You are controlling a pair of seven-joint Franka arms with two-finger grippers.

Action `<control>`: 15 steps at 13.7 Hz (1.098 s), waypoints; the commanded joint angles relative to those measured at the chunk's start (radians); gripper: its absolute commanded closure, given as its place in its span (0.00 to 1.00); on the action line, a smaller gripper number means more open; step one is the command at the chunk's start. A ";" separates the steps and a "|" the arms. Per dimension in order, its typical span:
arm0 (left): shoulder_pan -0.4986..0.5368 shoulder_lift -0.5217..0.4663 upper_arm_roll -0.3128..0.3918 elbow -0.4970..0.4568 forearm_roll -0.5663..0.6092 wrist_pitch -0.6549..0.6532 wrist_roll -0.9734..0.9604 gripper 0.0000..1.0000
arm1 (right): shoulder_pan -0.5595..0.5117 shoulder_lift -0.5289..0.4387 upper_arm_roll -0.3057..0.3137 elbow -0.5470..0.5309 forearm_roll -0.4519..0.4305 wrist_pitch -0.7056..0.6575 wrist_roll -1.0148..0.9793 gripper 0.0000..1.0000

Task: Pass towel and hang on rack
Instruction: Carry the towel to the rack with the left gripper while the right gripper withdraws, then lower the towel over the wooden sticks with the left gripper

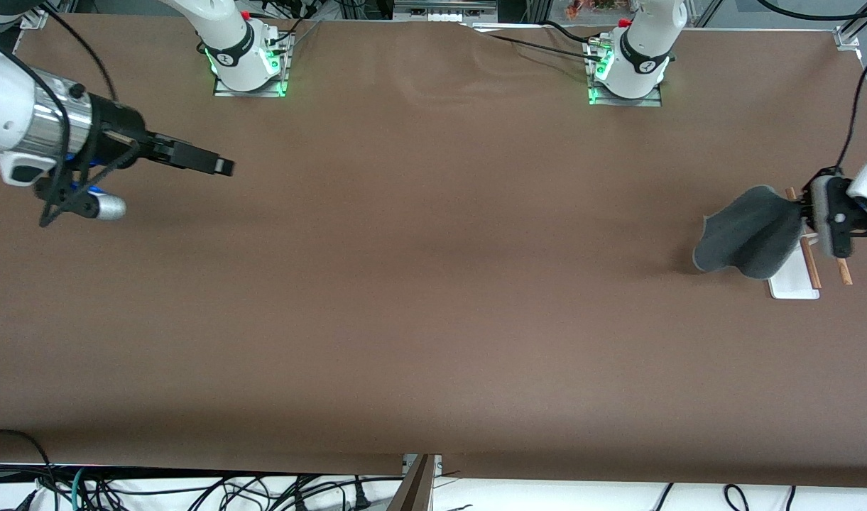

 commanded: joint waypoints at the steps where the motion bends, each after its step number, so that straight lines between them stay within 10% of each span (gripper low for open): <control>1: 0.091 0.052 0.007 0.042 0.015 -0.025 0.002 1.00 | -0.013 -0.128 0.007 -0.180 -0.170 0.078 -0.220 0.00; 7: 0.182 0.169 0.113 0.120 0.012 -0.002 0.024 1.00 | -0.131 -0.144 0.142 -0.247 -0.330 0.195 -0.323 0.00; 15: 0.306 0.309 0.124 0.172 0.006 0.271 0.027 1.00 | -0.126 -0.108 0.145 -0.188 -0.336 0.206 -0.324 0.00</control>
